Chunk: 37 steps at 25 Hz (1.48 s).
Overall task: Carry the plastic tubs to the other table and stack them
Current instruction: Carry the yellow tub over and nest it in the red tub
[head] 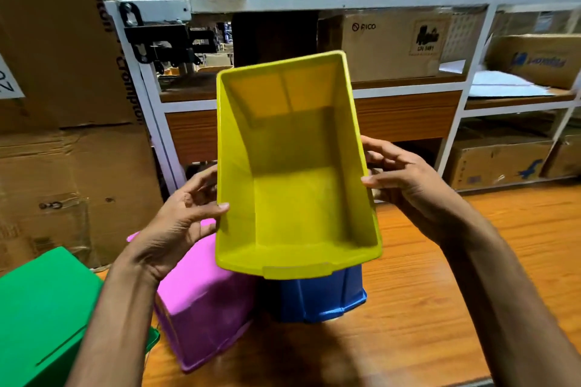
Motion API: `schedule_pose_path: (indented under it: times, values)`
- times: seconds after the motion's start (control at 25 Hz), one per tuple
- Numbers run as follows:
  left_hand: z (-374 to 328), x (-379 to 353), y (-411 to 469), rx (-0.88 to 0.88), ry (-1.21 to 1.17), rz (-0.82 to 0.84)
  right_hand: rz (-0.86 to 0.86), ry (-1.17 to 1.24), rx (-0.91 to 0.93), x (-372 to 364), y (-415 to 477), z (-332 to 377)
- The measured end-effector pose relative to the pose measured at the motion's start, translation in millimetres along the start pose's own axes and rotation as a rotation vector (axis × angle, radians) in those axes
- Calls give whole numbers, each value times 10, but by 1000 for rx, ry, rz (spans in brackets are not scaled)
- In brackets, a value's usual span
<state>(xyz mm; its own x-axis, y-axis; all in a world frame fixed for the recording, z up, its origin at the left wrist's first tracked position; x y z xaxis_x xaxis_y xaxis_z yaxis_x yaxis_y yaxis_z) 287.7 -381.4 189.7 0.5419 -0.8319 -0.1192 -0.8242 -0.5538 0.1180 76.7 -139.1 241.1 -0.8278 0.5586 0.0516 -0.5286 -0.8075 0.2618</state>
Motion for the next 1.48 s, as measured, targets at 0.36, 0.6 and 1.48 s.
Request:
schedule_pose_path:
  times: [0.36,0.6,1.48]
  values:
    - [239,-615,-147,-63,30,41,-198,-69,-6,404,-925,-106]
    - [516,-1551,-234,-25,97,232,-532,-28,-86,902,-2025,-211]
    - [2929,-6654,-2241,528,253,842,-1442,68,-626,3095,-7307,-1181]
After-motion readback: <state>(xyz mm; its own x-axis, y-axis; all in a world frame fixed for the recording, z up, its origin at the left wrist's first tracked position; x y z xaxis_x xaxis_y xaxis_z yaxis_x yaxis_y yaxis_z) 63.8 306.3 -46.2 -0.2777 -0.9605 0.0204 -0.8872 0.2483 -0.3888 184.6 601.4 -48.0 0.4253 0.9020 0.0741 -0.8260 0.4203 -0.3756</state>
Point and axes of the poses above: each hand's wrist, its own y-axis towards the middle knuckle, its own x-axis out of the back of the hand, z = x × y, the point moved 8 cm from there along y, towards the middle knuckle, and after that the axes turned 1 degree about x, right-handed, at the moved point
